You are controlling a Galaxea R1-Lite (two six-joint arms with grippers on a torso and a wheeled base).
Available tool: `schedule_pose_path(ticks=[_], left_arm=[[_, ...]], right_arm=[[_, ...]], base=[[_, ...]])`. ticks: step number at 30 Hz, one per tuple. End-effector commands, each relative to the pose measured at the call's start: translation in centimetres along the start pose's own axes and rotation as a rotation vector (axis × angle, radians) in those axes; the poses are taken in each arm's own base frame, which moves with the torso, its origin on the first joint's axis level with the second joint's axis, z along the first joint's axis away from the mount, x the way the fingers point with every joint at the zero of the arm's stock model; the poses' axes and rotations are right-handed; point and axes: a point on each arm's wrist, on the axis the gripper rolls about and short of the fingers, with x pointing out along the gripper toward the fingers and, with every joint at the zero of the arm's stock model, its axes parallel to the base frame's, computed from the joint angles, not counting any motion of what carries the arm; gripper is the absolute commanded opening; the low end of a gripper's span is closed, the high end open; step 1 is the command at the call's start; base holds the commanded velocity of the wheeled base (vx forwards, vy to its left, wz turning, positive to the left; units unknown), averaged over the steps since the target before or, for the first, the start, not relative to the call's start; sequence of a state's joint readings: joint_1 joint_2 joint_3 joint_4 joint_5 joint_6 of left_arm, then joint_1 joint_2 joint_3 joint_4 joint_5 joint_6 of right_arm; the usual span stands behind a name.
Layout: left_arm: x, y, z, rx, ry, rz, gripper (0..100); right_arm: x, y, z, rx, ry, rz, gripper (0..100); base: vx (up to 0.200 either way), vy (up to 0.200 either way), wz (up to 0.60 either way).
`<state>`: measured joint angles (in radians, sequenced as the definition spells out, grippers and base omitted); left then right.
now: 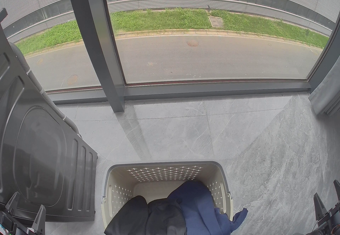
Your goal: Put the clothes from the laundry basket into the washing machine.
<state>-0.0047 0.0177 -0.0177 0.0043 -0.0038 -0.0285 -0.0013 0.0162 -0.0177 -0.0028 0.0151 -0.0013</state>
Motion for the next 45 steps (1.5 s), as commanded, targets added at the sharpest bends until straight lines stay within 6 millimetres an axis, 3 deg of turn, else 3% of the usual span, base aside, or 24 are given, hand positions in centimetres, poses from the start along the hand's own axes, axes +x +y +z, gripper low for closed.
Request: schedule_pose_path(ticks=[1, 6, 18, 24, 45], left_arm=[[0.03, 0.01, -0.43, 0.001, 0.005, -0.001, 100], [0.03, 0.01, -0.41, -0.001, 0.003, -0.001, 100], [0.03, 0.01, -0.43, -0.001, 0.005, -0.001, 100], [0.03, 0.01, -0.43, -0.001, 0.005, -0.001, 100], [0.03, 0.01, -0.43, -0.001, 0.005, -0.001, 100]], right_arm=[[0.02, 0.00, -0.52, 0.000, 0.003, 0.000, 100], [0.02, 0.00, -0.52, 0.000, 0.003, 0.002, 100], [0.02, 0.00, -0.52, 0.000, 0.003, 0.000, 100], [0.02, 0.00, -0.52, 0.000, 0.003, 0.002, 100], [0.02, 0.00, -0.52, 0.000, 0.003, 0.002, 100]], base=[[0.200, 0.000, 0.00], [0.200, 0.000, 0.00], [0.000, 0.000, 0.00], [0.200, 0.000, 0.00], [0.029, 0.000, 0.00]])
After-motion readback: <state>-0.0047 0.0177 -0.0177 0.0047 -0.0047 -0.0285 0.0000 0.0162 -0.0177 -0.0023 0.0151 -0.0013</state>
